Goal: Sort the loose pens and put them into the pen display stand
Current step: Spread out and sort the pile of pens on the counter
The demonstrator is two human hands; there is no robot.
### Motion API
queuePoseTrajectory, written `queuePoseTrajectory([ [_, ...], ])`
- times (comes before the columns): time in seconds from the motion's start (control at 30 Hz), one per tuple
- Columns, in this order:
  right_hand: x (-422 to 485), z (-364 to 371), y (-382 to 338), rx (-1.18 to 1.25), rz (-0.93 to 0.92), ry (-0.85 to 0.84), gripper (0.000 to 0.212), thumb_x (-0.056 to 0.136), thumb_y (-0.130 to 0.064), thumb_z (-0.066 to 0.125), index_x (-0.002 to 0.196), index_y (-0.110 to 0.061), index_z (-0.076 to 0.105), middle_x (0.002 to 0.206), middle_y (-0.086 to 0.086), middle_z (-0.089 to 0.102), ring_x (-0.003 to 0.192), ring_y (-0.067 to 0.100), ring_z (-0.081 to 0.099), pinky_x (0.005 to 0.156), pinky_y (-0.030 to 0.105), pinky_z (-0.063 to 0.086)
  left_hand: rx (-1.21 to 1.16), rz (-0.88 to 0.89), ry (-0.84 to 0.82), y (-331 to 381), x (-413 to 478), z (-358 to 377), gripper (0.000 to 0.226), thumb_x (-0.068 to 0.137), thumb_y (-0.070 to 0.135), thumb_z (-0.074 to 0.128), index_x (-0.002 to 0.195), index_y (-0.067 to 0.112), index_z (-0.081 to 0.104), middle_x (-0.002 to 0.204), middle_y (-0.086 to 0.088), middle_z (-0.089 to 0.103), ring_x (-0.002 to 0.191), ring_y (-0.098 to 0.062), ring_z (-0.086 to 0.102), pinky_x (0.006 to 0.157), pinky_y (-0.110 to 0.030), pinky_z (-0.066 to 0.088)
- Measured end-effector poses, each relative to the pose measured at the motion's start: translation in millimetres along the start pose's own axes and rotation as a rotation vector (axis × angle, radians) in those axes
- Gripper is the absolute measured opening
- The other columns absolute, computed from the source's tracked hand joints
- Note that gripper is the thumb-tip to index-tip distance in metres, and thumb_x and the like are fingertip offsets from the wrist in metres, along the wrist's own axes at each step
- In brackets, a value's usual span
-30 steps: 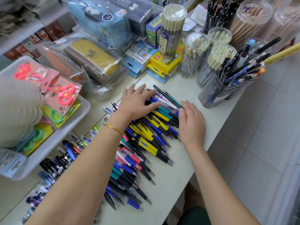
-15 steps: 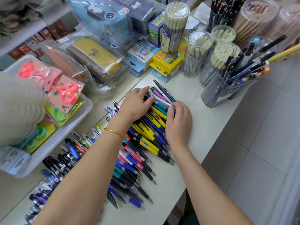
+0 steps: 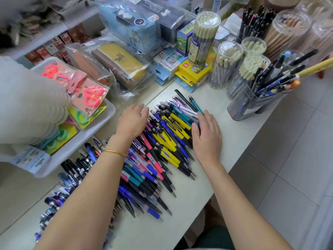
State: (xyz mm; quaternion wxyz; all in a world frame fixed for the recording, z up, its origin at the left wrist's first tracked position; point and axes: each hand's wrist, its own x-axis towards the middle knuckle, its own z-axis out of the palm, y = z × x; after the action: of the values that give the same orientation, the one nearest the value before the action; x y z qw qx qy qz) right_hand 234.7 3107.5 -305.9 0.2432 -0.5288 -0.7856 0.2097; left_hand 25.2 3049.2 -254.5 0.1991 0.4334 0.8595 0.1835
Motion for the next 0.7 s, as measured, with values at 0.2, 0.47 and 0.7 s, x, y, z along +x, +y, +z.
queuePoseTrajectory([
  [0.2, -72, -7, -7, 0.399, 0.164, 0.263, 0.05, 0.098, -0.032, 0.029, 0.138, -0.007, 0.046, 0.143, -0.004, 0.043, 0.137, 0.016, 0.036, 0.114, 0.027, 0.027, -0.077, 0.056, 0.001, -5, -14, -4, 0.037, 0.104, 0.021, 0.031, 0.1, -0.003, 0.059, 0.102, -0.017, 0.051, 0.106, -0.029, 0.049, 0.098, -0.039, 0.034],
  [0.47, -92, 28, -40, 0.346, 0.127, 0.18, 0.048, 0.101, -0.037, 0.027, 0.136, -0.014, 0.052, 0.149, 0.004, 0.04, 0.142, 0.02, 0.028, 0.116, 0.036, 0.023, -0.084, 0.167, -0.007, -12, -15, -1, 0.05, 0.098, 0.027, 0.029, 0.103, -0.012, 0.06, 0.113, -0.031, 0.059, 0.107, -0.035, 0.052, 0.088, -0.035, 0.031],
  [0.7, -83, 46, -48, 0.253, 0.023, 0.229, 0.042, 0.1, -0.036, 0.035, 0.123, -0.016, 0.065, 0.142, 0.006, 0.049, 0.139, 0.027, 0.034, 0.111, 0.043, 0.032, -0.138, 0.192, -0.023, -13, -24, 1, 0.043, 0.104, 0.023, 0.03, 0.089, -0.005, 0.059, 0.108, -0.025, 0.062, 0.098, -0.028, 0.053, 0.086, -0.033, 0.035],
])
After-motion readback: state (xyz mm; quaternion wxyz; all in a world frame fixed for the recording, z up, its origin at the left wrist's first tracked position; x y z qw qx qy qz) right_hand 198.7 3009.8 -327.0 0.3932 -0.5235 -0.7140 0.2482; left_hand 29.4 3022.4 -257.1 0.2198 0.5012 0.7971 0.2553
